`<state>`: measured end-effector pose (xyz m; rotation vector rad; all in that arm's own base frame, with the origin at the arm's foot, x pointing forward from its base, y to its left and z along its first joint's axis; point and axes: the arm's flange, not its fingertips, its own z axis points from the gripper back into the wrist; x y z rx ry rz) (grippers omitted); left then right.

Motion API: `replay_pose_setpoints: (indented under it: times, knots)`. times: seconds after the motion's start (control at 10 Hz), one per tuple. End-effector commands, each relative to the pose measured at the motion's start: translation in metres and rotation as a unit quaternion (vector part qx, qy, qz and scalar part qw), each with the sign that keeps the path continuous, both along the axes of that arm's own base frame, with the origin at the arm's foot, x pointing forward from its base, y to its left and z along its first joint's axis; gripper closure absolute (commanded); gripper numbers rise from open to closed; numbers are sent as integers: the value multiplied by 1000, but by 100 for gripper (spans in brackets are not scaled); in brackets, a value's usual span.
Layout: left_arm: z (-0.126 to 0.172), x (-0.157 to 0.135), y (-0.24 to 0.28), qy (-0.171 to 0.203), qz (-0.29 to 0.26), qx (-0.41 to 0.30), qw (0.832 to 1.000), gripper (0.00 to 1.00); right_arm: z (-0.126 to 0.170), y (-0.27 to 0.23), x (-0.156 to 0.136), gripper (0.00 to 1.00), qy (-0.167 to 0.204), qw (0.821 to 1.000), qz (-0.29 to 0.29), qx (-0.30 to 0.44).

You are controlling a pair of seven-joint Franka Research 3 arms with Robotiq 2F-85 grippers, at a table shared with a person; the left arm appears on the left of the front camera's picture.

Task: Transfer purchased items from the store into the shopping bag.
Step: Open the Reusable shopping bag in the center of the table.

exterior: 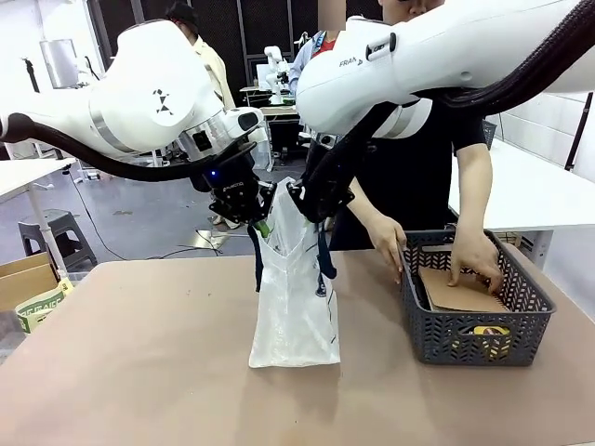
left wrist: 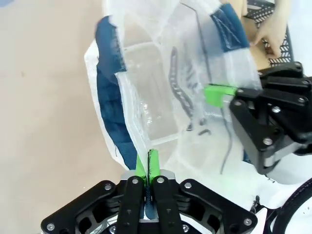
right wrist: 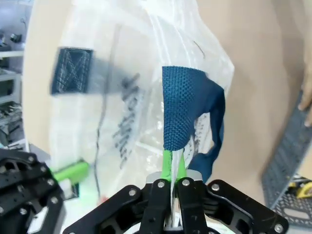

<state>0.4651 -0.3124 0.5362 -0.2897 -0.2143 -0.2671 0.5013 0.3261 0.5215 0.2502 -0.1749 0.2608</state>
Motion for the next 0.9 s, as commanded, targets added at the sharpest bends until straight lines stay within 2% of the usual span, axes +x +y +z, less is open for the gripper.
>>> replay_pose_setpoints:
  times: [0.0,0.1,0.2,0.3,0.6,0.8]
  knots:
    - [-5,-2,6,-11,25,32,999,100,11,-3,-4,100,10,997,15,-73]
    - [-6,-1,11,-12,29,44,999,100,17,-4,-6,100,23,993,10,-116]
    - [-4,0,14,-7,47,59,997,100,21,-6,-5,100,16,991,12,-132]
    - [-2,0,18,-4,50,81,995,100,24,-10,-4,100,23,988,38,-147]
    - [10,-3,22,9,56,122,991,100,26,-16,-1,100,21,983,64,-168]
    - [13,-6,16,21,25,149,988,100,24,-18,0,100,-12,982,110,-155]
